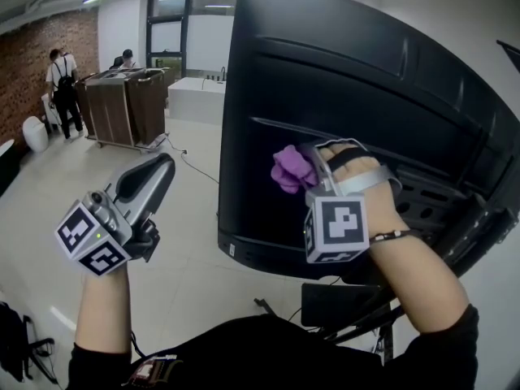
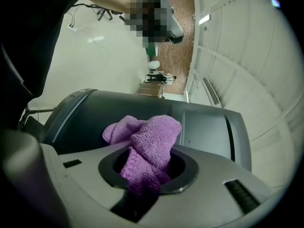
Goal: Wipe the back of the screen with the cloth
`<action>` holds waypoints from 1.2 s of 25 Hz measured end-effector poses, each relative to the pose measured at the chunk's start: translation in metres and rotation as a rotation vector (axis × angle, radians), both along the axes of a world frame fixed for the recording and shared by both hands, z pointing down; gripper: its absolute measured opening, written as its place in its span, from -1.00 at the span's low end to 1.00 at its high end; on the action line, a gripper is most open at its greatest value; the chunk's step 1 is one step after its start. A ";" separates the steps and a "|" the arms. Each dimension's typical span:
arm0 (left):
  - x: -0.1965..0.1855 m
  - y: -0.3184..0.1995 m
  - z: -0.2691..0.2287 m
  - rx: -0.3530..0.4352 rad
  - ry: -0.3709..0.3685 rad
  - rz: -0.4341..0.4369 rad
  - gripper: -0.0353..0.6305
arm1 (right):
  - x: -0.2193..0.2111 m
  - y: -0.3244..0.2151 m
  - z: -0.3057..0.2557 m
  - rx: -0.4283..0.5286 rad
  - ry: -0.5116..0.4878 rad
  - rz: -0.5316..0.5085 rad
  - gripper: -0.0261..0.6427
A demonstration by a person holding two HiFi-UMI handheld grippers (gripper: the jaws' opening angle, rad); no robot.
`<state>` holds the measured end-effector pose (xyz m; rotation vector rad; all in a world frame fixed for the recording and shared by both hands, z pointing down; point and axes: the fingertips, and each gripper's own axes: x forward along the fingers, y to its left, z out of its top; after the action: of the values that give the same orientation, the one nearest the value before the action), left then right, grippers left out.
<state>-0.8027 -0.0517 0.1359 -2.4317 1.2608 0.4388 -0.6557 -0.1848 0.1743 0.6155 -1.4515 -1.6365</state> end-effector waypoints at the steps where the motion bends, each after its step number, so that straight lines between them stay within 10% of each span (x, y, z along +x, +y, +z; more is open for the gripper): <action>1: 0.001 0.000 0.001 -0.001 0.001 0.006 -0.80 | 0.009 -0.002 -0.001 0.021 0.003 0.027 -0.60; 5: 0.005 -0.003 0.008 -0.014 0.005 0.025 -0.80 | 0.023 0.000 -0.004 0.098 -0.030 0.090 -0.60; 16: 0.027 -0.008 0.030 -0.088 -0.024 0.059 -0.80 | -0.087 0.027 0.092 0.062 -0.196 -0.186 -0.60; 30: 0.065 -0.025 0.052 -0.161 -0.029 0.107 -0.79 | 0.084 -0.008 0.120 0.137 -0.291 -0.026 -0.60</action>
<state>-0.7378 -0.0768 0.1882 -2.6392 1.2001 0.3416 -0.5716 -0.1932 0.2944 0.9480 -1.5646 -1.7303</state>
